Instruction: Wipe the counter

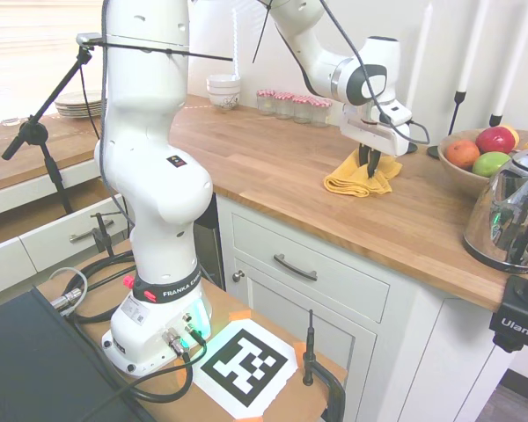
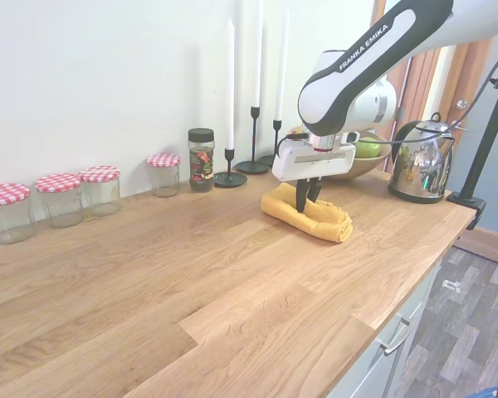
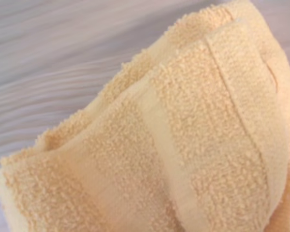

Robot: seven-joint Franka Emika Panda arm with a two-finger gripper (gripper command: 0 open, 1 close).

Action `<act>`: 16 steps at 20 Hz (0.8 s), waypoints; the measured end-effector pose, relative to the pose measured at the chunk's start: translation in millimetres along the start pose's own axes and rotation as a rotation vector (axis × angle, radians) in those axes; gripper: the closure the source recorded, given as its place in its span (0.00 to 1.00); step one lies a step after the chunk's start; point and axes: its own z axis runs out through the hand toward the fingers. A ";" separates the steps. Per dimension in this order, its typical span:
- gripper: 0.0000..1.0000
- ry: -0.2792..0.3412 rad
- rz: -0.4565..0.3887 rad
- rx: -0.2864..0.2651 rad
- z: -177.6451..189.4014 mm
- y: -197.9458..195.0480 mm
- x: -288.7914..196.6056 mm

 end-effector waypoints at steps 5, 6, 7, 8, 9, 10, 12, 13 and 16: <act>1.00 -0.002 0.042 0.006 -0.9 30.5 30.9; 1.00 -0.004 0.049 0.009 -1.0 35.1 35.2; 1.00 -0.006 0.052 0.011 -1.0 38.7 38.4; 1.00 -0.007 0.056 0.013 -0.9 41.1 40.5; 1.00 -0.008 0.059 0.015 -0.9 42.4 41.7; 1.00 -0.009 0.061 0.016 -0.8 42.9 42.1; 0.00 -0.009 0.061 0.016 -0.8 43.1 42.1; 0.00 -0.009 0.061 0.016 -0.8 43.1 42.1; 0.00 -0.009 0.061 0.016 -1.0 43.2 42.0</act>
